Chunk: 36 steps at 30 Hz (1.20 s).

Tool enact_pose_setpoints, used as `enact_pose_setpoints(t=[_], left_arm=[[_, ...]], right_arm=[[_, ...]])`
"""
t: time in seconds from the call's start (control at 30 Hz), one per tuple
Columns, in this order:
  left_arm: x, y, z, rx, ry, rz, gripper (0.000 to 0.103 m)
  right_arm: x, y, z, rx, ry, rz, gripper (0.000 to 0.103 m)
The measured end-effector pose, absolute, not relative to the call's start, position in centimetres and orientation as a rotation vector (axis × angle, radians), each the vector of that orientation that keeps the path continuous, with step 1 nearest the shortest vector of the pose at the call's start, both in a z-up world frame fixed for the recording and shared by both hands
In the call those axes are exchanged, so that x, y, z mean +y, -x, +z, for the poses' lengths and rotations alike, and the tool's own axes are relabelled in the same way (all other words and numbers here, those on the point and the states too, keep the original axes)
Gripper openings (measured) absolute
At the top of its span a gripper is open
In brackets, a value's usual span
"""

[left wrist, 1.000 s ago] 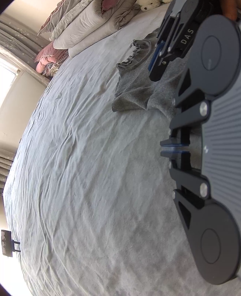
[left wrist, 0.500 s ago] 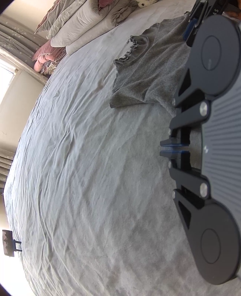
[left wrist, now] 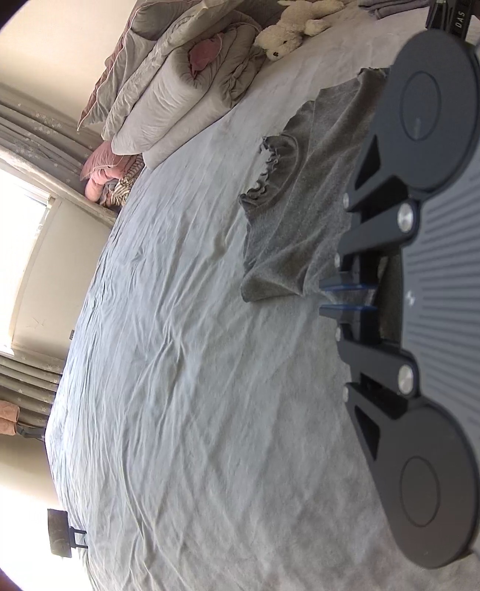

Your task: Fold clothes

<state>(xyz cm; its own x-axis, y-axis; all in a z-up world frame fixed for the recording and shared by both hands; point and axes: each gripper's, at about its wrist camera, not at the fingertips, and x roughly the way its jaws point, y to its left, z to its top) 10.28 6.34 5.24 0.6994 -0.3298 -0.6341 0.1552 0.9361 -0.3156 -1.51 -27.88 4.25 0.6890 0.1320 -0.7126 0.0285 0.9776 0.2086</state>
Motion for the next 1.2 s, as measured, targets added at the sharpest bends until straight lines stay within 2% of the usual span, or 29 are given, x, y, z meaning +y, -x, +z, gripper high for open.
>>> enact_pose_setpoints(t=[0.13, 0.17, 0.27, 0.5, 0.53, 0.63, 0.7, 0.77, 0.8, 0.83, 0.93, 1.0, 1.2], left_arm=[[4.4, -10.7, 3.3, 0.781, 0.096, -0.221, 0.011], [4.5, -11.0, 2.8, 0.801, 0.079, -0.198, 0.006], [5.5, -11.2, 2.6, 0.796, 0.104, -0.188, 0.006], [5.1, -10.5, 3.5, 0.78, 0.093, -0.207, 0.007], [4.9, -10.5, 3.3, 0.782, 0.083, -0.208, 0.007], [4.8, -10.5, 3.0, 0.782, 0.062, -0.207, 0.007], [4.8, -10.6, 2.9, 0.787, 0.062, -0.205, 0.007], [4.9, -10.8, 2.9, 0.794, 0.057, -0.2, 0.007], [5.0, -10.8, 2.9, 0.797, 0.06, -0.199, 0.007], [5.1, -10.9, 2.9, 0.799, 0.068, -0.198, 0.007], [5.3, -11.0, 2.9, 0.806, 0.088, -0.193, 0.007], [5.2, -10.8, 3.0, 0.804, 0.084, -0.191, 0.007], [5.2, -10.7, 3.1, 0.813, 0.075, -0.192, 0.007]], right_arm=[[-27.1, 0.7, 4.5, 0.798, -0.167, 0.096, 0.052], [-27.3, 0.4, 4.1, 0.821, -0.147, 0.081, 0.052], [-28.1, -0.1, 3.5, 0.856, -0.151, 0.049, 0.052], [-27.9, -2.5, 6.5, 0.682, -0.133, 0.108, 0.05], [-28.4, -3.6, 6.3, 0.701, -0.153, 0.098, 0.046], [-31.3, -6.4, 5.3, 0.778, -0.33, 0.044, 0.049], [-32.6, -7.6, 3.9, 0.851, -0.44, 0.068, 0.044], [-32.2, -7.8, 3.5, 0.877, -0.392, 0.066, 0.026], [-31.5, -7.4, 4.2, 0.855, -0.329, 0.068, 0.022], [-30.8, -6.8, 5.0, 0.818, -0.272, 0.073, 0.009], [-28.9, -4.3, 7.9, 0.639, -0.122, 0.095, 0.009], [-27.8, -3.6, 8.0, 0.594, -0.018, 0.078, 0.009], [-29.8, -4.9, 3.9, 0.775, -0.105, 0.065, 0.01]])
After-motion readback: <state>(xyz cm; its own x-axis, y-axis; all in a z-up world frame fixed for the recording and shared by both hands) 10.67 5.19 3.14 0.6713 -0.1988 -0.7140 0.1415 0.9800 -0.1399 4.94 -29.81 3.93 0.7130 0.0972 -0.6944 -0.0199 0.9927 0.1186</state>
